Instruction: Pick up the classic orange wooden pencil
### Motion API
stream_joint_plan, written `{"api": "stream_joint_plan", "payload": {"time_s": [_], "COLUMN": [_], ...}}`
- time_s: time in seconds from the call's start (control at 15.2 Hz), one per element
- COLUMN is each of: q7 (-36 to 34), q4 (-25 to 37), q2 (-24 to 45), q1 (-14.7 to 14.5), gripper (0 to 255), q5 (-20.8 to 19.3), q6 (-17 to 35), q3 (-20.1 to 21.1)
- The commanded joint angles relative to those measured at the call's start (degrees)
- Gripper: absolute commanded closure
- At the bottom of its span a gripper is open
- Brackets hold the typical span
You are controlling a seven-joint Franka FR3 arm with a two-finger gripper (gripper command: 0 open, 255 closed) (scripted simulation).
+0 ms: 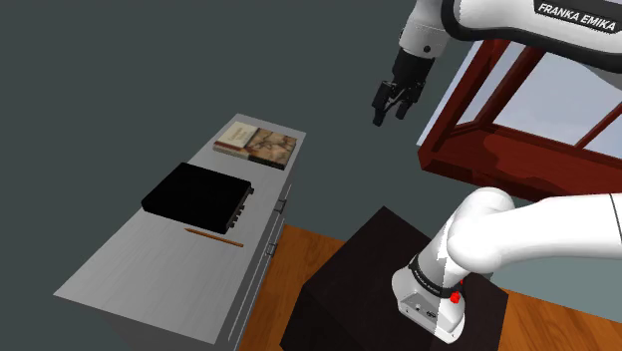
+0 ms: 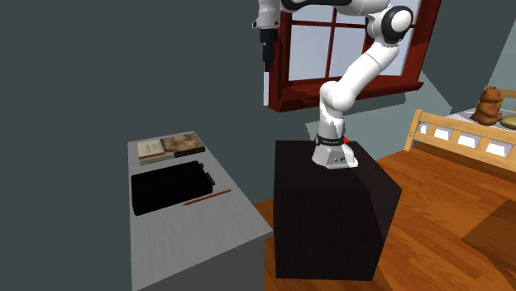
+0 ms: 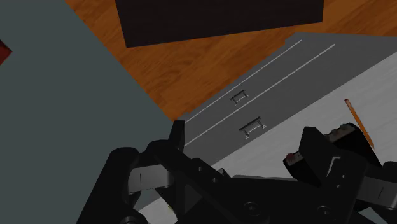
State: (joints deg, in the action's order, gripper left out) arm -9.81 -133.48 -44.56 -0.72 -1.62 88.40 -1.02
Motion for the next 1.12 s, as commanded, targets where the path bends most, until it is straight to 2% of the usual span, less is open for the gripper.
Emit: {"api": "stream_joint_plan", "payload": {"time_s": [0.0, 0.53, 1.06], "q7": [0.0, -2.38, -5.27], "q4": [0.0, -6.54, -8.96], "q2": [0.0, 6.64, 17.67], "q1": [0.0, -3.86, -7.08], "gripper": [0, 0, 0], "q5": [0.0, 2.22, 2.81], "q6": [0.0, 13.45, 27.06], "q3": [0.0, 5.83, 11.98]}}
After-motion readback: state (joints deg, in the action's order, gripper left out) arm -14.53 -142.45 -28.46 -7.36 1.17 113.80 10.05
